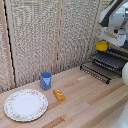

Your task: Please reach out your grabber to the yellow dish. Tenderly grip the yellow dish using your grabber. Set the yellow dish on the baking sheet. Posit your grabber on the rim of the baking sheet carrying the yellow dish. Mindfully slide the baking sheet with the yellow dish into the oven. Let go of your grabber's hold on the baking sheet's edge when it is entirely in the oven.

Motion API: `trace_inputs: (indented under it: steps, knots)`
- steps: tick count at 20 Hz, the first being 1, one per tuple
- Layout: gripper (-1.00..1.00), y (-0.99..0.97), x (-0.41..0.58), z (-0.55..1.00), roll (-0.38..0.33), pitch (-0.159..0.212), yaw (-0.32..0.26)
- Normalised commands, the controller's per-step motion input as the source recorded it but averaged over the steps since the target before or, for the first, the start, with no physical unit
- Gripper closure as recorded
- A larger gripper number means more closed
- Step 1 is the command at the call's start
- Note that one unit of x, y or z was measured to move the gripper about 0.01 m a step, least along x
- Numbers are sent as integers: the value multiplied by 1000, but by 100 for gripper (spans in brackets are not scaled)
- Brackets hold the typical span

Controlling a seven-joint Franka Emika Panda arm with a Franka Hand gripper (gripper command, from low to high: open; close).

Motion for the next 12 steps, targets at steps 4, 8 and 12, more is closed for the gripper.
trace_inputs:
  steps: [4, 8, 12]
  knots:
    - [100, -555, 159, -133, 31, 13, -51]
    - [100, -464, 299, -227, 4, 100, 88]
    - [100, -607, 298, -149, 16, 96, 145]
